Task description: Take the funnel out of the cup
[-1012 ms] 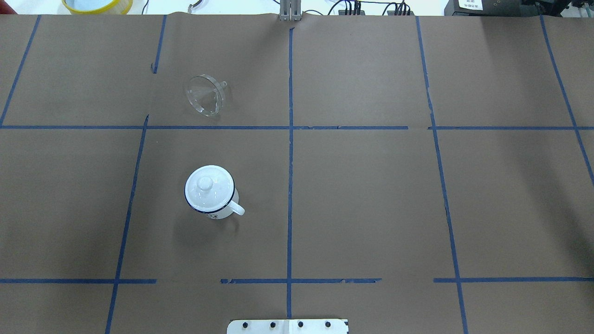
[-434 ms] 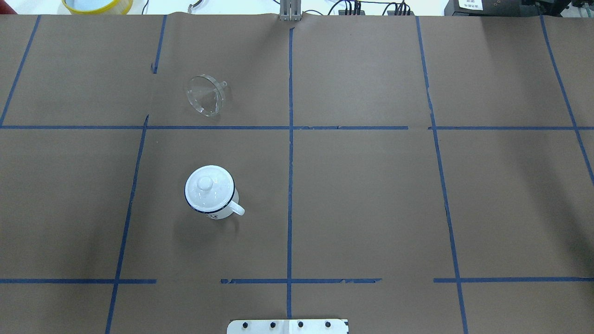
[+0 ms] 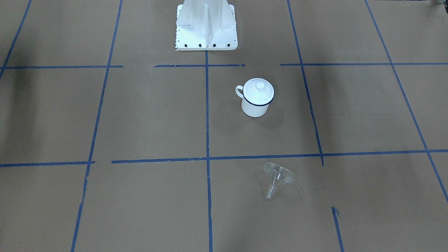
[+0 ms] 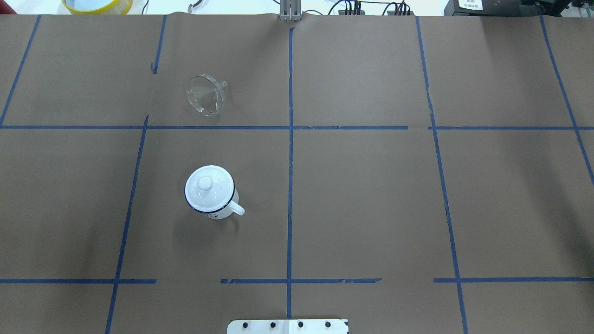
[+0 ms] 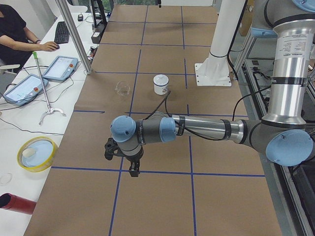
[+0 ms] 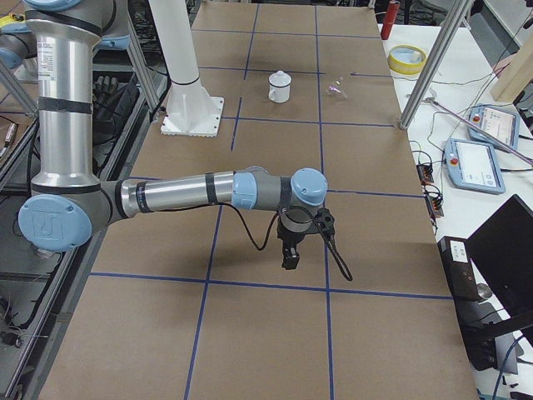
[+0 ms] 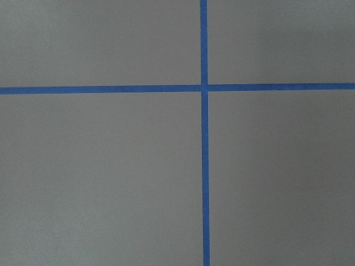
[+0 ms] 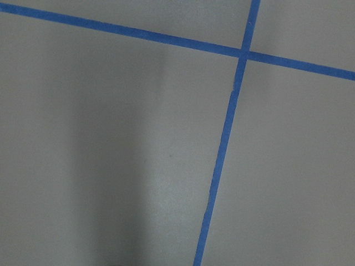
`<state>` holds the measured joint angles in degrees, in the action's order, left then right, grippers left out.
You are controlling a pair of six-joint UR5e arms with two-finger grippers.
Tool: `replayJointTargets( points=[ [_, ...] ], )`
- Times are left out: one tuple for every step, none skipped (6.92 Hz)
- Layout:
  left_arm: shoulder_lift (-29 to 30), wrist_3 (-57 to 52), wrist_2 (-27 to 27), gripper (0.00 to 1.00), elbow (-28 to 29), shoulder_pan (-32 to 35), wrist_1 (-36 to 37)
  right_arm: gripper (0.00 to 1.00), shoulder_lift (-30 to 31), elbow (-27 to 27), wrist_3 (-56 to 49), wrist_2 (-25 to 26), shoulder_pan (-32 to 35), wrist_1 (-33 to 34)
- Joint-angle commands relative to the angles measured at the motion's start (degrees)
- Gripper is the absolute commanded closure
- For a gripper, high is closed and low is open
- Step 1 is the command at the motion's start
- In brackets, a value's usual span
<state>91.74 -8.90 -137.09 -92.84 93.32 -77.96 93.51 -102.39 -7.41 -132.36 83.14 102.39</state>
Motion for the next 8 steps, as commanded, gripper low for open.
replayJointTargets(
  points=[
    [0.54,-0.15,0.07,0.0,1.43,-0.06,-0.17,0.0,0.0,0.0,-0.06,0.0,0.0,0.0],
    [0.63,-0.16,0.68,0.0,1.7,-0.06,-0.17,0.0,0.0,0.0,0.02,0.0,0.0,0.0],
    [0.72,0.11,1.55,0.0,1.09,0.02,-0.09,0.0,0.0,0.0,0.03,0.0,0.0,0.0],
    [0.72,0.02,1.65,0.0,1.0,0.2,-0.17,0.0,0.0,0.0,-0.06,0.0,0.0,0.0],
    [1.07,0.02,1.56,0.0,0.91,0.2,-0.17,0.0,0.0,0.0,0.02,0.0,0.0,0.0],
    [1.42,0.11,1.65,0.0,1.26,0.11,-0.26,0.0,0.0,0.0,-0.06,0.0,0.0,0.0],
    [1.42,0.02,1.56,0.0,1.43,0.11,-0.35,0.0,0.0,0.0,-0.06,0.0,0.0,0.0],
    [1.42,0.02,1.65,0.0,1.52,0.11,-0.26,0.0,0.0,0.0,-0.06,0.0,0.0,0.0]
  ],
)
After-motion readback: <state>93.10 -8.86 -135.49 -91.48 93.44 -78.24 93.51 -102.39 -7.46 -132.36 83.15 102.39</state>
